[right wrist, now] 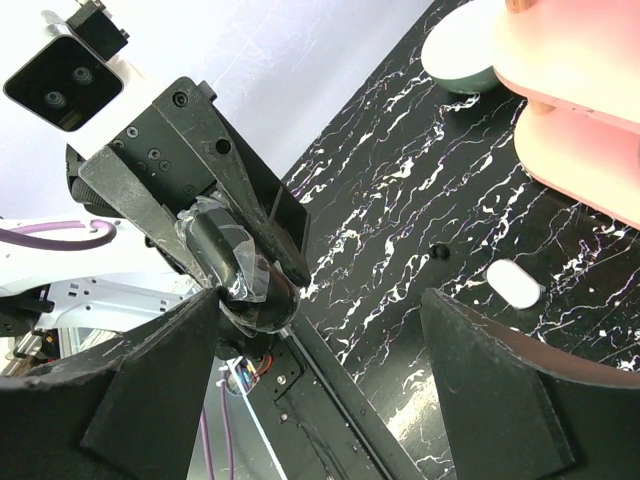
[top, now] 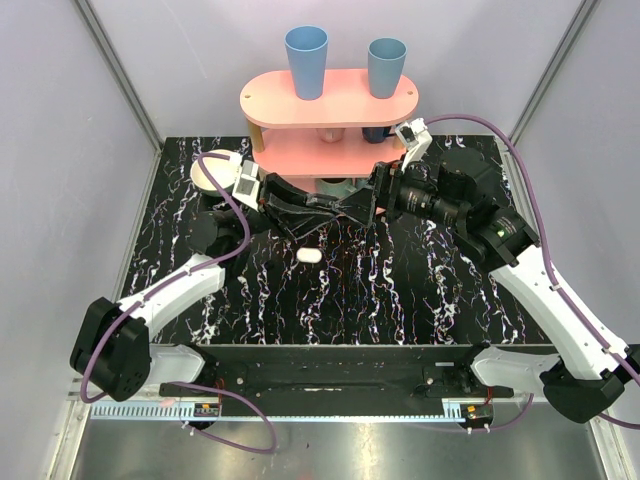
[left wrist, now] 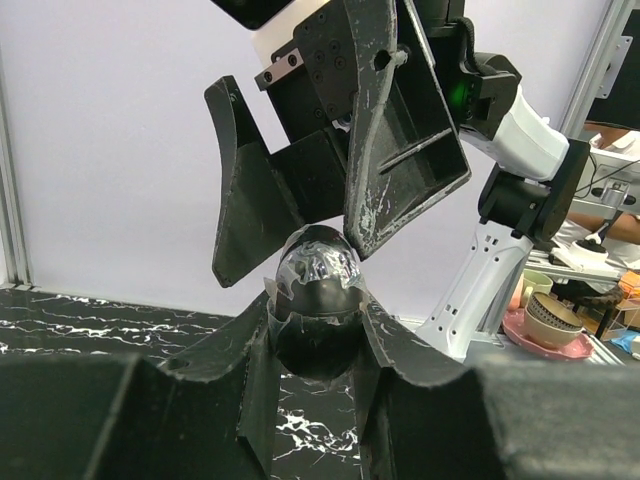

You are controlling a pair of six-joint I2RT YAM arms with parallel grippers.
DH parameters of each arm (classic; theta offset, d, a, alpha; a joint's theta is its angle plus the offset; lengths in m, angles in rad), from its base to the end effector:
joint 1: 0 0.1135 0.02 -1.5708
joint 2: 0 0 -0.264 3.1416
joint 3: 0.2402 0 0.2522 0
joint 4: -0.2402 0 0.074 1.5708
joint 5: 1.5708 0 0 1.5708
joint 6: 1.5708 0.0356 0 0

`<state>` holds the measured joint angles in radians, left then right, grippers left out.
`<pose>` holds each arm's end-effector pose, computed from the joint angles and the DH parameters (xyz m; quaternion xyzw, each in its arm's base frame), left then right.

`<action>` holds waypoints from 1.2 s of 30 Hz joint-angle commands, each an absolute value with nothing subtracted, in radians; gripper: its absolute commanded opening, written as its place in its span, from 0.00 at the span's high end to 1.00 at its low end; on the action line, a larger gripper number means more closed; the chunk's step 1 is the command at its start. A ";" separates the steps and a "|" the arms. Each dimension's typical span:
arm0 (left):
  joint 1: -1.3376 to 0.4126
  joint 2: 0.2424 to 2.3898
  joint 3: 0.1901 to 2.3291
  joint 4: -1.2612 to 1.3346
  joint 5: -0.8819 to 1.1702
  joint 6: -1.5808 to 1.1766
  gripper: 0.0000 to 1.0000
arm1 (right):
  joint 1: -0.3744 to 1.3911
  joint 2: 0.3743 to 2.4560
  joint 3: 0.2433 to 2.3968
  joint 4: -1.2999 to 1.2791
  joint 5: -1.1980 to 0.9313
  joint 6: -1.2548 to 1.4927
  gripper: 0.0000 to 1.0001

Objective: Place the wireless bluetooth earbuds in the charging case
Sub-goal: Open the charging case.

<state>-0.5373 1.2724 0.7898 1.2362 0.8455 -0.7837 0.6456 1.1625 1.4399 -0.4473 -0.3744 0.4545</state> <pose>0.2084 -0.1551 0.3721 0.3291 0.4059 -0.6422 0.5609 0.1838 0.1548 0.4625 -0.1911 0.7363 0.4523 0.4655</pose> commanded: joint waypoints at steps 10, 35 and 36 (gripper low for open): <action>-0.552 1.243 0.847 1.393 0.923 -0.836 1.00 | 0.653 1.161 1.451 -0.414 -0.278 0.474 0.14; -0.558 1.236 0.858 1.411 0.933 -0.847 1.00 | 0.652 1.173 1.453 -0.411 -0.250 0.486 0.13; -0.560 1.236 0.857 1.411 0.934 -0.847 1.00 | 0.653 1.173 1.453 -0.407 -0.247 0.485 0.13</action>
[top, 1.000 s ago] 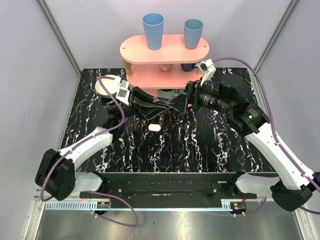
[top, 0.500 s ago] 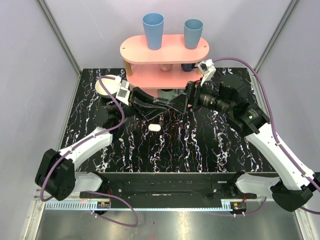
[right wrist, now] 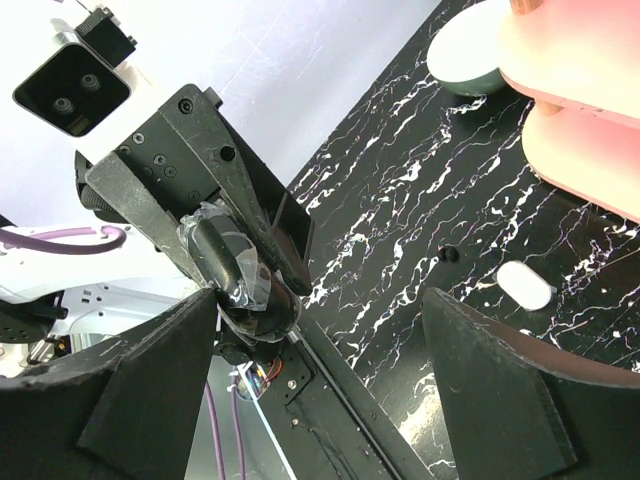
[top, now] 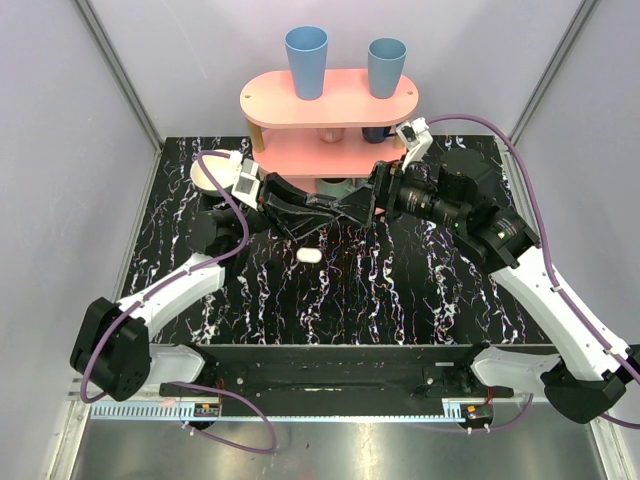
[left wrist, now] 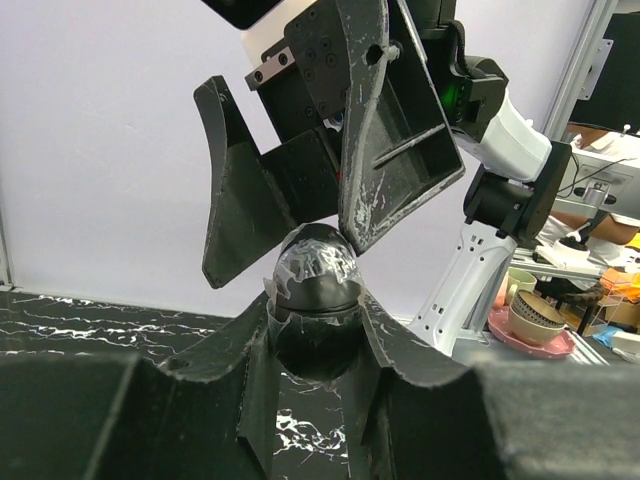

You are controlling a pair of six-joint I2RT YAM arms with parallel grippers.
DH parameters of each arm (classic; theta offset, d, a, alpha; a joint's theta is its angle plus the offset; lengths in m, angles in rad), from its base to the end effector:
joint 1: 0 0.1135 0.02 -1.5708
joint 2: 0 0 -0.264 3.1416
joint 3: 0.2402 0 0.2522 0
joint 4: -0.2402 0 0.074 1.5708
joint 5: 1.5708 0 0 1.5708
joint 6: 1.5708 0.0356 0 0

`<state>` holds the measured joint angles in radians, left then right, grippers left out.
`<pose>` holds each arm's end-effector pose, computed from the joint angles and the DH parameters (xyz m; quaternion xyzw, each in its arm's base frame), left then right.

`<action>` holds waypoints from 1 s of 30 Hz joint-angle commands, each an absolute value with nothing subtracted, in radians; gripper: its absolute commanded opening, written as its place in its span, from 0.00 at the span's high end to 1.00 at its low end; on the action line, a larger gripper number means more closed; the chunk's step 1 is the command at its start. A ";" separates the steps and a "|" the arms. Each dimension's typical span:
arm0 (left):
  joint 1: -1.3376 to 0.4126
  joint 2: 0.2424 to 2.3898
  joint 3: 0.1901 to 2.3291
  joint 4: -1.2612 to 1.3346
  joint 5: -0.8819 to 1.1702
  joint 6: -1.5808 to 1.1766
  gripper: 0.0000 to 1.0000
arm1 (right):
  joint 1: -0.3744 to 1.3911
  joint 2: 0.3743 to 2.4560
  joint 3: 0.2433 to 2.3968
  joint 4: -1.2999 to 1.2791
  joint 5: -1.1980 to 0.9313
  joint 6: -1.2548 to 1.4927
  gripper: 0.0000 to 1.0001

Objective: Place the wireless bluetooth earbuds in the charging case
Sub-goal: Open the charging case.

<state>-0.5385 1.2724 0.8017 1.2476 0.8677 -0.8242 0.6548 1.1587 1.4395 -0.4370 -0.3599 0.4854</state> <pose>0.2068 -0.1552 0.3762 0.3338 0.4024 -0.6533 0.5476 0.1819 0.1555 0.4642 -0.1791 0.7353 0.4596 0.4648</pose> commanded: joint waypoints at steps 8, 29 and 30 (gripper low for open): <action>-0.563 1.213 0.828 1.410 0.937 -0.842 1.00 | 0.653 1.161 1.434 -0.364 -0.167 0.529 0.11; -0.563 1.118 0.744 1.211 0.877 -0.669 1.00 | 0.640 1.094 1.342 -0.440 0.230 0.634 0.06; -0.563 1.108 0.744 1.192 0.873 -0.657 1.00 | 0.637 1.095 1.333 -0.455 0.244 0.644 0.06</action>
<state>-0.5610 1.1812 0.7414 1.2266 0.8959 -0.7372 0.6502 1.1168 1.3521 -0.3950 0.0299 0.6033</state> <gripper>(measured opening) 0.330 0.938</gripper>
